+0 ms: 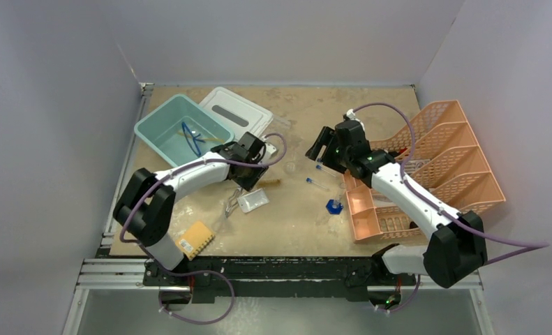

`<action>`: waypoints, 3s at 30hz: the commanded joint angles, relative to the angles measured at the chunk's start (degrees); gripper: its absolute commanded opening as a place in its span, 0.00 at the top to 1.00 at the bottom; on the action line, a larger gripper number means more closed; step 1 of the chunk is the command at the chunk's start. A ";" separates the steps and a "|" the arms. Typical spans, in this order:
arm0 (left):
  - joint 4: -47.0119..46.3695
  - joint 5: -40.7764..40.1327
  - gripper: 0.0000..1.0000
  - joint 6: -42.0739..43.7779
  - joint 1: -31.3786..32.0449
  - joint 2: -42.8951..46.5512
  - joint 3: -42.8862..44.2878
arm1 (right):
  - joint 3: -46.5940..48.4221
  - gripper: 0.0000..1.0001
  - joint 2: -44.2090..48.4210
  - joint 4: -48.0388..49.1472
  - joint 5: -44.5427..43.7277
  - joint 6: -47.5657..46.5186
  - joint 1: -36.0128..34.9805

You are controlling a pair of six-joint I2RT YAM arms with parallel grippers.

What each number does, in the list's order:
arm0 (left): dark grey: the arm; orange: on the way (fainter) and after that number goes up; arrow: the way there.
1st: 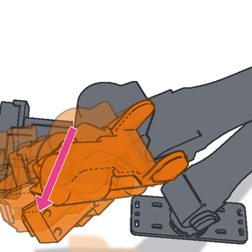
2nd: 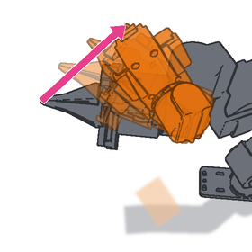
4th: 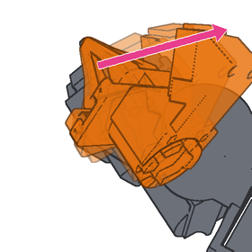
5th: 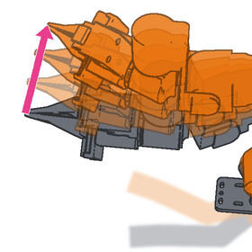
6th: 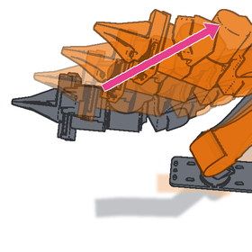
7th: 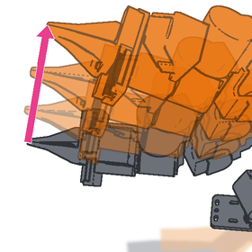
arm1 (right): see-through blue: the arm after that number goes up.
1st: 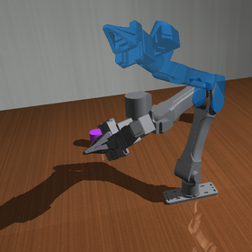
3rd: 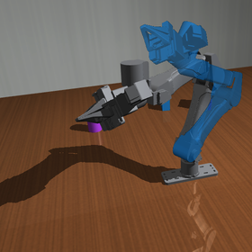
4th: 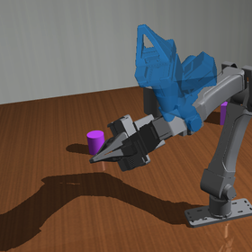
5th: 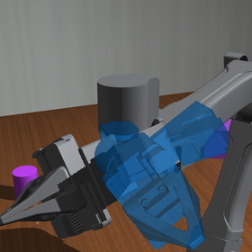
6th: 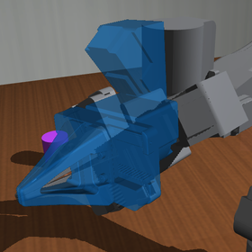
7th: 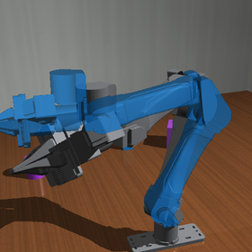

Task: Organize the chemistry lab equipment

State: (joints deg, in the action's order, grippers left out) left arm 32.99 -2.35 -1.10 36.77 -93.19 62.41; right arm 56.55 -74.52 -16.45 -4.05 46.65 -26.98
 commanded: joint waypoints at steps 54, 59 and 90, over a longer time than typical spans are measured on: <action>-0.87 4.57 0.90 12.87 0.12 -12.03 8.27 | 4.46 0.25 -2.44 1.93 -3.66 -4.58 2.27; -0.68 3.87 0.91 13.05 0.14 -12.48 8.45 | 4.10 0.25 -1.62 2.02 -4.07 -4.62 2.37; 2.69 3.92 1.00 14.24 0.07 -9.55 10.75 | 2.96 0.25 0.96 2.61 -4.34 -5.03 2.78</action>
State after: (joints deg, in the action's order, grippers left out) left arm 32.67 -0.36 11.70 36.77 -105.89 71.07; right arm 59.24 -76.69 -16.14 -6.81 42.54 -24.58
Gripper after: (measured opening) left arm 0.007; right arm 0.757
